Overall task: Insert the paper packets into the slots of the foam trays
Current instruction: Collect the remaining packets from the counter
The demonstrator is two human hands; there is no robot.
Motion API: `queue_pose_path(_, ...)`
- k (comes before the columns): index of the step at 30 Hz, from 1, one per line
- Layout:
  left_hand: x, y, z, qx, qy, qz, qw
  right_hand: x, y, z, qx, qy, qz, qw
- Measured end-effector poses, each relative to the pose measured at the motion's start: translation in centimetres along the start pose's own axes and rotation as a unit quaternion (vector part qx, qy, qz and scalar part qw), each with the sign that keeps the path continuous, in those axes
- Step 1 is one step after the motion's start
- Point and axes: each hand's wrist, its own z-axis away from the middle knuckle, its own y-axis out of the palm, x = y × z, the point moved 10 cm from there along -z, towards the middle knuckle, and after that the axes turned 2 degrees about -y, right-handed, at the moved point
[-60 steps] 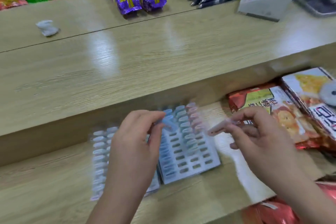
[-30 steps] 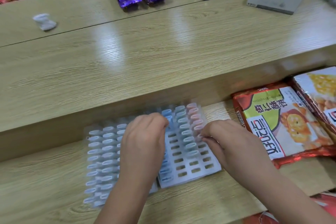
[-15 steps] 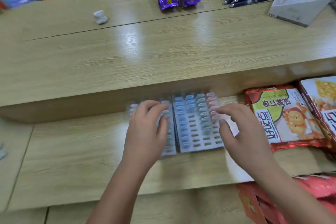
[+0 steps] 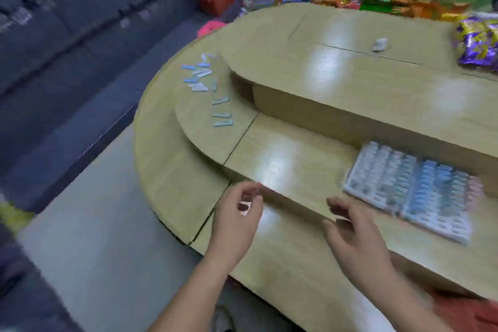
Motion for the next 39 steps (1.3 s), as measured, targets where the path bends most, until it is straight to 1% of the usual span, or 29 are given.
queue_pose_path(2, 2.3, -5.4, 0.1, -0.046, -0.021, 0.021, 0.998, 2.4, 4.9, -0.2, 0.025, -0.015, -0.002, 1.000)
queue_pose_path(4, 4.5, -10.7, 0.3, -0.075, -0.030, 0.028, 0.996, 5.0, 9.7, -0.6, 0.036, -0.022, -0.017, 0.999)
queue_pose_path(7, 7.9, -18.6, 0.6, -0.101, -0.046, 0.024, 0.993, 8.3, 16.4, -1.4, 0.039, -0.022, -0.033, 0.998)
queue_pose_path(11, 11.5, -27.2, 1.0, -0.111, -0.065, 0.009, 0.992, 11.3, 23.2, -2.3, 0.038, -0.002, -0.055, 0.998)
queue_pose_path(13, 12.7, -30.7, 0.6, -0.122, -0.068, 0.012, 0.990, 12.5, 26.2, -2.9, 0.044, 0.001, -0.051, 0.998)
queue_pose_path(16, 14.4, -35.1, -1.0, -0.145, -0.074, 0.007, 0.987, 14.7, 31.6, -3.9, 0.080, -0.014, -0.049, 0.996)
queue_pose_path(19, 16.4, -38.6, -3.7, -0.161, -0.077, 0.012, 0.984, 16.8, 36.6, -5.4, 0.107, -0.031, -0.046, 0.993)
queue_pose_path(21, 17.7, -40.5, -6.2, -0.162, -0.084, 0.021, 0.983, 17.6, 39.2, -7.1, 0.108, -0.033, -0.043, 0.993)
queue_pose_path(24, 19.2, -42.6, -11.2, -0.145, -0.088, 0.012, 0.985, 17.7, 42.4, -10.7, 0.087, -0.018, -0.034, 0.995)
queue_pose_path(27, 20.0, -44.4, -18.2, -0.114, -0.086, -0.005, 0.990, 17.2, 45.5, -14.7, 0.053, 0.001, -0.025, 0.998)
queue_pose_path(33, 18.1, -46.6, -32.3, -0.038, -0.065, -0.030, 0.997, 18.5, 51.9, -23.4, 0.032, 0.039, -0.008, 0.999)
queue_pose_path(36, 17.7, -47.0, -37.8, 0.004, -0.061, -0.052, 0.997, 19.6, 53.4, -26.4, 0.005, 0.063, -0.016, 0.998)
queue_pose_path(39, 17.6, -45.7, -43.3, 0.046, -0.047, -0.060, 0.996, 19.2, 54.5, -29.0, -0.023, 0.093, -0.007, 0.995)
